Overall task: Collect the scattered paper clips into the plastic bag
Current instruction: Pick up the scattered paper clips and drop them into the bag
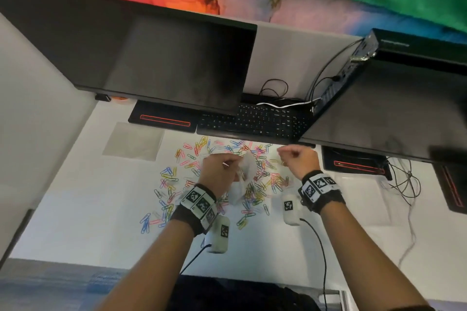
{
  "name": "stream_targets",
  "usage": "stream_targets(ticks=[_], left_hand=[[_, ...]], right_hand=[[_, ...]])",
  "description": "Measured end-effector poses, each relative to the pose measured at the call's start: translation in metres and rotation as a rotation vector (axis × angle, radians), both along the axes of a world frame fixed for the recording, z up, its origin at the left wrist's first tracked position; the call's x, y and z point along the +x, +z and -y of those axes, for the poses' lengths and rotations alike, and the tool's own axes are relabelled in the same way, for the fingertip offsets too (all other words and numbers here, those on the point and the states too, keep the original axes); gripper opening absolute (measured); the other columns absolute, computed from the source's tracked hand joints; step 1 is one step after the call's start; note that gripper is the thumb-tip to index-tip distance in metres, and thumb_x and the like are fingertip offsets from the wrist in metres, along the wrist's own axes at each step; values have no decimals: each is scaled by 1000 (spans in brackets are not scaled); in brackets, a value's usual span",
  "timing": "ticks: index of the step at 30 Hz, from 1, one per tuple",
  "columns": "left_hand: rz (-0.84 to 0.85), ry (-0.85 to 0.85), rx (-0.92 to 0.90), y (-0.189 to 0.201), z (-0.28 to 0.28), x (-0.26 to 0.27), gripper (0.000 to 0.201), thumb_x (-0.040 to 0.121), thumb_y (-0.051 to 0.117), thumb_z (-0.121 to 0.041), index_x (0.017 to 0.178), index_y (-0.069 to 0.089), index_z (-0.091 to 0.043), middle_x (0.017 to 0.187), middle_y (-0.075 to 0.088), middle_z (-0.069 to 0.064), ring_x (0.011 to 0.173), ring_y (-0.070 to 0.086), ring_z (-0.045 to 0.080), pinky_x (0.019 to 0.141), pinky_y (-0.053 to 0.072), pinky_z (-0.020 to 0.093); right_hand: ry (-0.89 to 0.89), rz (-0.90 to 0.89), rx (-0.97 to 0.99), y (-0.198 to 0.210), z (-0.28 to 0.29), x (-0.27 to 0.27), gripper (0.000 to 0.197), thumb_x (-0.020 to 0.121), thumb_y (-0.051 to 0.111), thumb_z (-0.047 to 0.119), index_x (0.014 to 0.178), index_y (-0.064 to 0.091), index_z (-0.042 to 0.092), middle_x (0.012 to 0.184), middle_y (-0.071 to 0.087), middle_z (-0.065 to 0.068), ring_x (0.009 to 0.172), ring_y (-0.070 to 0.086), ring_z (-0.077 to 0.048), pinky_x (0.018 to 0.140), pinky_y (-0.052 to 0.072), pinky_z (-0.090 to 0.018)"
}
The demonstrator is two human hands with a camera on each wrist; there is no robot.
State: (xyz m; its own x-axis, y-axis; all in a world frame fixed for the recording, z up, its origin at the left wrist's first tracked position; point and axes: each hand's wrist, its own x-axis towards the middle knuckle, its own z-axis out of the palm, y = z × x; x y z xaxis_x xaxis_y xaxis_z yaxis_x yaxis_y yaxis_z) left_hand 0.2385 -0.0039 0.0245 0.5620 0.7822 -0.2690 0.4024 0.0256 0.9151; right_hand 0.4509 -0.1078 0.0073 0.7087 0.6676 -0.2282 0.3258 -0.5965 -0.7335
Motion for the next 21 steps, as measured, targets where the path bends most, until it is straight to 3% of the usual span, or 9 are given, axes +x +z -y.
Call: stream_targets(ticks=[3, 5, 7, 9, 13, 16, 21], left_hand=[[5, 65, -17, 3, -11, -12, 19, 95, 60, -7, 103, 76, -11, 81, 74, 4, 67, 74, 21, 72, 64, 37], [4, 78, -23, 4, -15, -19, 18, 95, 60, -6, 104, 76, -10, 78, 73, 4, 65, 73, 18, 71, 64, 35], [-18, 75, -2, 5, -20, -24, 19, 95, 59, -5, 104, 75, -8, 78, 72, 2, 61, 72, 16, 68, 63, 31], [-31, 79, -6, 4, -24, -27, 18, 95, 59, -6, 103, 75, -9, 80, 72, 4, 65, 73, 21, 71, 64, 37], [-31, 98, -27, 5, -29, -31, 18, 95, 60, -5, 102, 76, -8, 83, 71, 5, 71, 74, 30, 74, 63, 44], [-33, 102, -38, 4, -30, -32, 17, 95, 61, -7, 102, 76, -8, 84, 72, 4, 70, 74, 27, 74, 63, 43], [-19, 101, -39, -1, -32, -32, 18, 95, 61, -6, 103, 76, -9, 83, 72, 5, 70, 74, 27, 73, 63, 43]], right_hand=[[-57, 95, -352, -47, -4, 32, 57, 92, 58, 36, 142, 42, 15, 145, 44, -15, 130, 45, -32, 108, 37, -38], [-82, 78, -409, -71, -9, 30, 71, 93, 53, 42, 150, 23, 13, 154, 27, -17, 139, 30, -35, 114, 29, -43], [-66, 101, -402, -83, -19, 18, 73, 95, 47, 45, 152, 17, 10, 157, 17, -18, 144, 20, -33, 117, 23, -41], [-1, 125, -375, -89, -35, 1, 71, 98, 42, 44, 152, 14, 8, 158, 10, -18, 146, 13, -31, 118, 18, -38], [214, 309, -429, -98, -63, -20, 66, 96, 25, 48, 148, 27, 7, 155, 22, -19, 141, 21, -35, 117, 25, -42], [340, 402, -403, -94, -71, -37, 55, 96, 40, 31, 144, 31, 7, 150, 30, -18, 133, 35, -35, 109, 37, -46], [556, 531, -441, -95, -63, -44, 57, 78, 60, 8, 132, 41, 6, 135, 39, -11, 117, 44, -29, 92, 51, -41]])
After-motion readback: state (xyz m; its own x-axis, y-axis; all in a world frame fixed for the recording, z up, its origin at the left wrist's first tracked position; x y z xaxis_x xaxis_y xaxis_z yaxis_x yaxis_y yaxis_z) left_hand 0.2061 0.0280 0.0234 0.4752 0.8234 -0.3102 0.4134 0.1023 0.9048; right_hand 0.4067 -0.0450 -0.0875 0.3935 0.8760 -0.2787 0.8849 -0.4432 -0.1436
